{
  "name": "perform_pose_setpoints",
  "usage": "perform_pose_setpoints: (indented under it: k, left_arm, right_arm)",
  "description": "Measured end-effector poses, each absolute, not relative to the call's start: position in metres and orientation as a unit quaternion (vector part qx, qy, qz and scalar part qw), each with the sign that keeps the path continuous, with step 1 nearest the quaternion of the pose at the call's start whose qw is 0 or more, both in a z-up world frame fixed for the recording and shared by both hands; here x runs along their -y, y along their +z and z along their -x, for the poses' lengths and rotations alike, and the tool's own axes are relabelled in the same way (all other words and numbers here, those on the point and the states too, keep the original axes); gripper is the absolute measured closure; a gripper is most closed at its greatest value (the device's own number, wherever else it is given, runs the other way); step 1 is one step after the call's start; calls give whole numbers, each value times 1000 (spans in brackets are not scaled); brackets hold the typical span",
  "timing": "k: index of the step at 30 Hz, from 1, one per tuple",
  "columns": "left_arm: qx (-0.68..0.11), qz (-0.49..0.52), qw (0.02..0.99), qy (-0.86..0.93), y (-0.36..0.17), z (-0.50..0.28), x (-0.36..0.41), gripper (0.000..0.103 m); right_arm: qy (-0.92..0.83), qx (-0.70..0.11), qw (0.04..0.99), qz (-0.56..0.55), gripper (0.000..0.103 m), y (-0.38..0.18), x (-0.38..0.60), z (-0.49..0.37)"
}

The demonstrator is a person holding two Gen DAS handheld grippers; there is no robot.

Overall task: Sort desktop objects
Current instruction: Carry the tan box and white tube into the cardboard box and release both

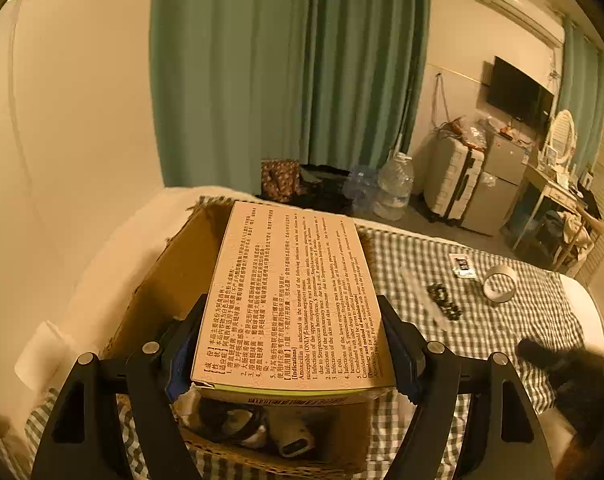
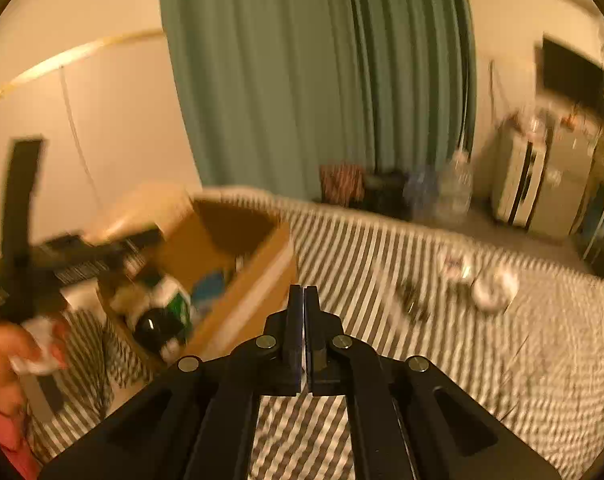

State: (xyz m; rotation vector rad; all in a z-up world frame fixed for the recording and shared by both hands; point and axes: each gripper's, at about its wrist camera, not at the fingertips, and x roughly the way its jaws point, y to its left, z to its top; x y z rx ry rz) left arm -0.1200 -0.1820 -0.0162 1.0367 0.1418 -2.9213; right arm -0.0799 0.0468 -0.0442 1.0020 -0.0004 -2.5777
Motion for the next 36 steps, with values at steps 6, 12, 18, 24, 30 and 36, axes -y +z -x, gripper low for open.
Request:
perform_pose_setpoints:
  k: [6, 12, 18, 24, 30, 36]
  left_arm:
    - [-57, -341, 14, -938, -33, 123, 186, 24]
    - [-56, -353, 4, -934, -42, 128, 186, 24]
    - [-52, -371, 4, -927, -56, 136, 190, 24]
    - [-47, -384, 5, -922, -67, 140, 194, 24]
    - [-50, -387, 9, -921, -76, 140, 202, 24]
    - [-57, -390, 19, -919, -79, 140, 213, 24]
  right_arm:
    - [-868, 35, 171, -465, 67, -137, -50, 104]
    - [-842, 65, 191, -500, 61, -176, -34, 119]
    - [-820, 46, 197, -535, 61, -213, -3, 132]
    - [-813, 4, 177, -555, 84, -236, 7, 137]
    - [-836, 10, 183, -517, 85, -200, -9, 123]
    - [-868, 44, 225, -440, 86, -116, -12, 105]
